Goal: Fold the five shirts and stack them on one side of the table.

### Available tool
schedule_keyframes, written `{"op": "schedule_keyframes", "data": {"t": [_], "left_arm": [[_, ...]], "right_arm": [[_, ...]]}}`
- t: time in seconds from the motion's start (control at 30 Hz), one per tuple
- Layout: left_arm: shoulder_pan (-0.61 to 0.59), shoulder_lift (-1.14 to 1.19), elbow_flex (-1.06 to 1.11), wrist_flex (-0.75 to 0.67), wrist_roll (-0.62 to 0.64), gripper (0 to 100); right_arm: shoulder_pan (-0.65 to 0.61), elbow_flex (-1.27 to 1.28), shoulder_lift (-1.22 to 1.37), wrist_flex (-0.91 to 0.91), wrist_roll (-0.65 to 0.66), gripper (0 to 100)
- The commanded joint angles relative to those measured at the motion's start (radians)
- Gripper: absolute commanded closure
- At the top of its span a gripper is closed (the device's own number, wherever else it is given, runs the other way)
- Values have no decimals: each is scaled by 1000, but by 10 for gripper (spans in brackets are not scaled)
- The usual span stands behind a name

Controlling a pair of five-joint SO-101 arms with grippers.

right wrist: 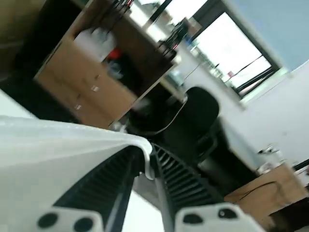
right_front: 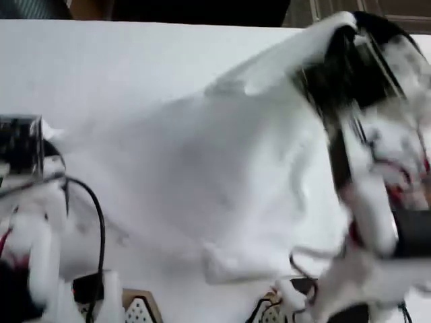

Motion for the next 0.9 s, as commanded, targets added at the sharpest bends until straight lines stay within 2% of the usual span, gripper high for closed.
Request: {"op": "schedule_keyframes", "data": {"t": [0.0,0.17,0.3,0.47,0.6,0.87], "left_arm": [[-5,51,101,-192,-8,976],[12,301,71,-364,-8,976],[29,592,-62,-387,-9,976],[25,936,-312,-272,-77,976],[25,1135,-522,-118,-114,976],[23,1338,-852,195,-149,976]], "right_arm": [[-5,57,101,-102,-6,978],[-1,75,243,-193,-6,978],[-2,69,343,-214,-8,978],[1,69,452,-209,-8,978],[2,69,516,-208,-8,978],[7,68,486,-140,-3,978]]}}
